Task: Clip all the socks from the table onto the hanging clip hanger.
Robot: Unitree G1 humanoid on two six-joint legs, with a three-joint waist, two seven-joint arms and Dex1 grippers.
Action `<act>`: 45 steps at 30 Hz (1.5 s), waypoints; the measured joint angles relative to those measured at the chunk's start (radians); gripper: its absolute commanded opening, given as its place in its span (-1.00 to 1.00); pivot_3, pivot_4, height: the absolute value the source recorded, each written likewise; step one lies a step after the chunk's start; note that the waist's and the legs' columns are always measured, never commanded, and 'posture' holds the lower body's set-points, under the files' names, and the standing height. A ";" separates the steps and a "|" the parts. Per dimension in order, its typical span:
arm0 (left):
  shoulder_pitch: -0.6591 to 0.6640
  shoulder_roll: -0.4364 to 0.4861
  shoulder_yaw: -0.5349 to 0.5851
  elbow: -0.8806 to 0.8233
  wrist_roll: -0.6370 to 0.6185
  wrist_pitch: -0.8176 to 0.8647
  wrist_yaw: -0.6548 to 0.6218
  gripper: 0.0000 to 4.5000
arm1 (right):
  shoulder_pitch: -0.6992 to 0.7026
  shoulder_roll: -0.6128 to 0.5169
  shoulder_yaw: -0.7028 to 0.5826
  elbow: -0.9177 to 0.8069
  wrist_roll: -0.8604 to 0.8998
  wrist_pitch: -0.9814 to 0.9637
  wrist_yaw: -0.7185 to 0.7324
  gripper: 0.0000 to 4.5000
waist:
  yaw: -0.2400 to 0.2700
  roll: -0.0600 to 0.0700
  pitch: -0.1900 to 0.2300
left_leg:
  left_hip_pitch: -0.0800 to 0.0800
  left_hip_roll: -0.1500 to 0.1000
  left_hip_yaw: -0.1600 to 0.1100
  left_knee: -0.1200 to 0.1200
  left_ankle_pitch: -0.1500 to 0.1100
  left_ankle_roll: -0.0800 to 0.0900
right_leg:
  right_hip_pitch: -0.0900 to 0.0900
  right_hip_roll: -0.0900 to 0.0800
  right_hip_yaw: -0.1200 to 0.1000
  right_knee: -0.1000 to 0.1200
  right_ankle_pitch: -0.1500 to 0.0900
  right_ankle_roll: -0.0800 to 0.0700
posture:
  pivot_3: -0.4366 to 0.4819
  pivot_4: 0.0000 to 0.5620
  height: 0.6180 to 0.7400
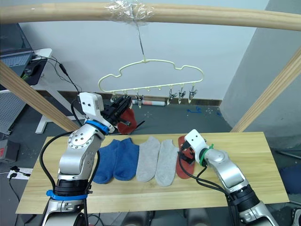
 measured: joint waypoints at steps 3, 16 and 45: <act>0.004 -0.002 -0.002 -0.002 0.000 0.004 0.000 -0.95 | -0.030 0.014 0.003 0.089 -0.035 -0.029 -0.005 1.00 | -0.004 0.000 0.000 | 0.000 0.000 0.000 0.000 0.000 0.000 | 0.000 0.000 0.000 0.001 0.000 0.000 | 0.18 -0.12 1.00; 0.028 -0.007 -0.008 -0.035 0.000 0.019 0.000 -0.95 | -0.067 0.070 -0.017 0.225 -0.080 -0.118 0.029 0.63 | -0.005 0.000 0.000 | 0.001 0.000 0.000 0.000 0.000 0.000 | 0.000 0.000 0.000 0.001 0.000 0.000 | 0.21 -0.10 1.00; -0.244 0.055 0.351 0.191 -0.711 0.752 -0.060 -0.95 | -0.038 0.009 -0.107 -0.317 0.293 -0.007 0.368 -0.99 | -0.028 -0.002 0.001 | 0.000 0.001 -0.004 0.001 0.001 -0.001 | 0.001 0.001 -0.003 0.001 0.001 0.000 | 0.15 -0.08 1.00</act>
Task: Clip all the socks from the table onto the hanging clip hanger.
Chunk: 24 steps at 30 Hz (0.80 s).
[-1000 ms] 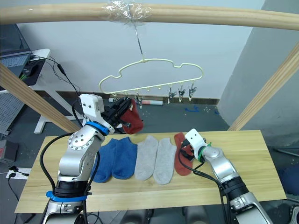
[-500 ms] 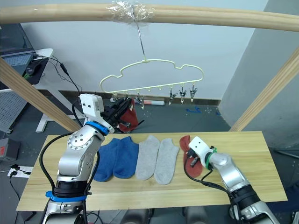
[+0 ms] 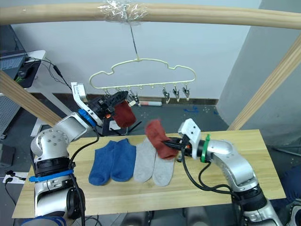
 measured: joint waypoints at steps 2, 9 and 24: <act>-0.022 -0.003 0.046 0.020 -0.068 0.048 0.045 -0.95 | -0.035 0.058 0.001 0.000 0.027 0.052 -0.036 -0.99 | 0.003 0.000 0.000 | 0.000 0.000 0.000 0.000 0.000 0.000 | 0.000 0.000 0.000 0.000 0.000 0.000 | 0.16 -0.08 1.00; -0.011 -0.022 0.074 0.004 -0.184 0.130 0.124 -0.95 | -0.075 0.115 0.005 0.015 0.068 0.095 -0.071 -0.99 | 0.006 0.000 0.000 | -0.001 -0.001 -0.001 0.000 0.000 0.000 | -0.001 0.000 -0.001 0.000 0.000 0.000 | 0.19 -0.08 1.00; 0.050 -0.029 0.067 -0.080 -0.322 0.169 0.217 -0.95 | -0.149 0.179 -0.036 0.097 0.136 0.137 -0.110 -0.99 | 0.008 0.000 0.000 | -0.002 -0.001 -0.001 0.000 0.001 -0.001 | -0.002 -0.001 -0.001 0.000 0.000 0.000 | 0.22 -0.10 1.00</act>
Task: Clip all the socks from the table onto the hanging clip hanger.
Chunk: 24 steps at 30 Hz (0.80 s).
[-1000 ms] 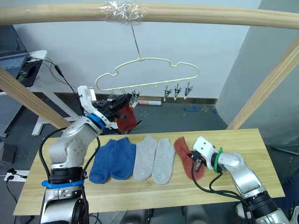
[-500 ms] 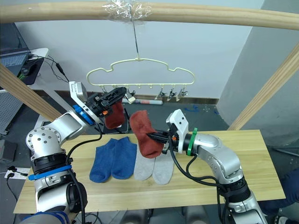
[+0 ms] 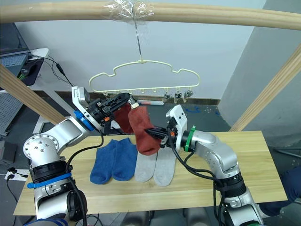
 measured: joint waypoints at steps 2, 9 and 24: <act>0.002 0.000 -0.004 -0.005 -0.008 0.000 0.006 -0.95 | -0.007 0.007 -0.009 0.003 0.013 0.006 -0.005 -0.99 | 0.001 0.000 0.000 | 0.000 0.000 0.000 0.000 0.000 0.000 | 0.000 0.000 0.000 0.000 0.000 0.000 | 0.22 -0.10 1.00; 0.010 0.001 -0.019 -0.013 -0.029 0.001 0.018 -0.95 | -0.015 0.023 -0.027 0.008 0.042 0.021 -0.020 -0.99 | 0.001 0.000 0.000 | 0.000 0.000 0.000 0.000 0.000 0.000 | 0.000 0.000 0.000 0.000 0.000 0.000 | 0.21 -0.11 1.00; 0.059 0.024 -0.065 -0.067 -0.036 -0.028 0.014 0.27 | -0.031 0.058 0.002 0.016 0.053 0.034 -0.046 -1.00 | 0.000 0.000 0.000 | -0.001 0.000 0.000 0.000 0.000 0.000 | -0.002 0.000 0.001 0.000 0.000 0.000 | 0.23 -0.09 1.00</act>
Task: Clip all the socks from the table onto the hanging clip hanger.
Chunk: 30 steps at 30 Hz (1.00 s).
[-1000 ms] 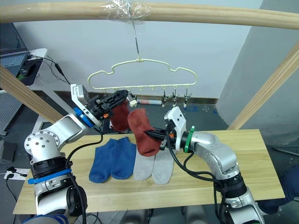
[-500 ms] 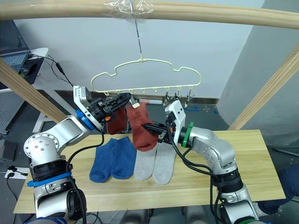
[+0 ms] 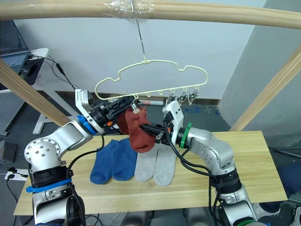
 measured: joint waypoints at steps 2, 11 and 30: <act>0.002 0.033 -0.006 -0.002 0.034 -0.016 -0.008 0.53 | 0.004 0.000 0.021 0.000 -0.005 0.003 -0.003 -1.00 | -0.001 0.000 0.000 | 0.000 0.000 0.000 0.000 0.000 0.000 | -0.001 0.000 0.000 0.000 0.000 0.000 | 0.23 -0.09 1.00; 0.008 0.174 -0.043 -0.044 0.111 -0.039 -0.150 0.53 | 0.013 0.082 0.052 0.027 -0.008 0.090 -0.079 -1.00 | -0.002 0.000 0.000 | 0.000 0.000 0.000 -0.001 0.000 -0.001 | -0.002 0.000 0.001 0.001 0.000 -0.001 | 0.27 -0.09 1.00; 0.203 0.369 -0.237 -0.189 0.502 -0.310 -0.426 0.54 | 0.031 0.037 0.019 0.095 -0.038 0.096 -0.127 0.98 | -0.004 0.001 0.000 | 0.000 0.001 0.002 -0.004 0.001 -0.001 | -0.004 0.000 0.002 0.000 0.001 -0.001 | 0.25 -0.11 1.00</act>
